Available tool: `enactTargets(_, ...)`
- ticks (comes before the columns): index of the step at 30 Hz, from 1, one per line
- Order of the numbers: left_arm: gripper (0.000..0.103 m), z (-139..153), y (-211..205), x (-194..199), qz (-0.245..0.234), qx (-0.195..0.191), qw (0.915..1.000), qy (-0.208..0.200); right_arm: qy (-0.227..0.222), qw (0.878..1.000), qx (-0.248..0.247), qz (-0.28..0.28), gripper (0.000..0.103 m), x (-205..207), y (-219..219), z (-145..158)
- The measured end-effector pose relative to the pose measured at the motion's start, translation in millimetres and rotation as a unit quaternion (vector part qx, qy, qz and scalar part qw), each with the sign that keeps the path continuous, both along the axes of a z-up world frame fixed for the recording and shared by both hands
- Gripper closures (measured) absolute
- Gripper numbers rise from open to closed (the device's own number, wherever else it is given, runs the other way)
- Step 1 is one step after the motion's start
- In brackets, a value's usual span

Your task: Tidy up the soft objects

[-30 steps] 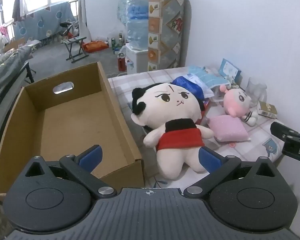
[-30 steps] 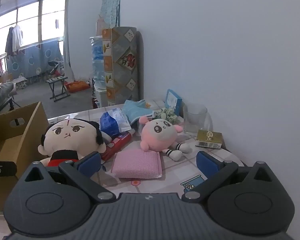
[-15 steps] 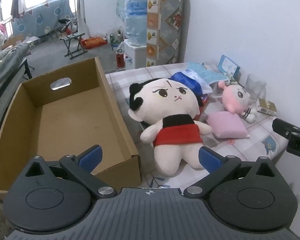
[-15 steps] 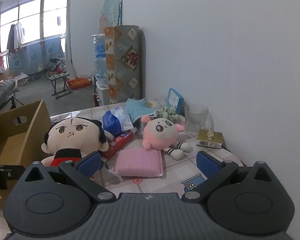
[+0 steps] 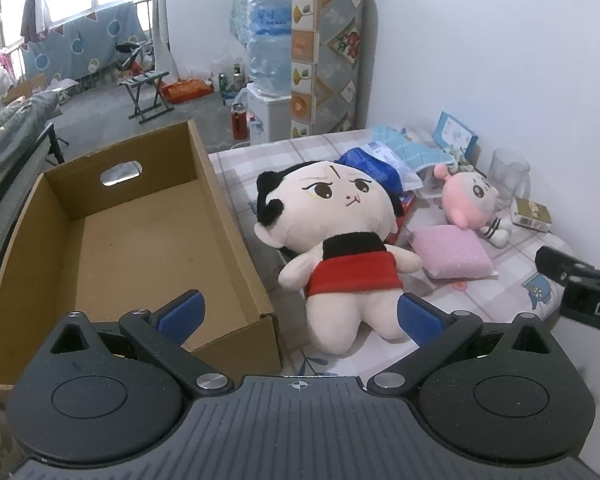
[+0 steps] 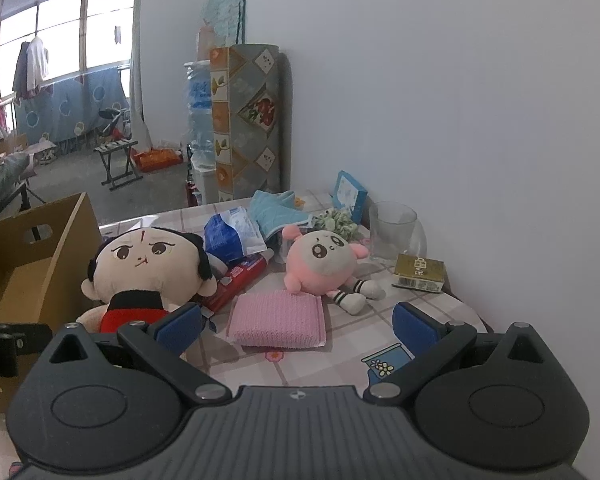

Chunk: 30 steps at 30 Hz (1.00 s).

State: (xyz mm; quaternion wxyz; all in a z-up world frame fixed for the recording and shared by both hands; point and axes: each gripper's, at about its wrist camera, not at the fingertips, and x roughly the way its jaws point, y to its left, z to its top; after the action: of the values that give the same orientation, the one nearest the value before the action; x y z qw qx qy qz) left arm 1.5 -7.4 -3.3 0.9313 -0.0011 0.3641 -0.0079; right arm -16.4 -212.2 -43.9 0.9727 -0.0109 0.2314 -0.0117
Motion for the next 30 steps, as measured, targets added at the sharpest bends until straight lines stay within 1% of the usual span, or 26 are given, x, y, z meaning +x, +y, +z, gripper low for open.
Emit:
enactTargets(4, 0.0, 1, 0, 0, 0.0, 0.002, 1.0, -0.002, 0.003, 1.0, -0.012, 0.004, 0.032, 0, 5, -3)
enactTargets(15, 0.0, 0, -3, 0, -0.008, 0.002, 1.0, 0.001, 0.015, 1.0, -0.022, 0.011, 0.032, 0, 11, -6)
enactTargets(30, 0.0, -4, -10, 2, -0.014, 0.002, 0.9998, 0.013, 0.022, 0.999, -0.023, 0.011, 0.032, 2, 7, -7)
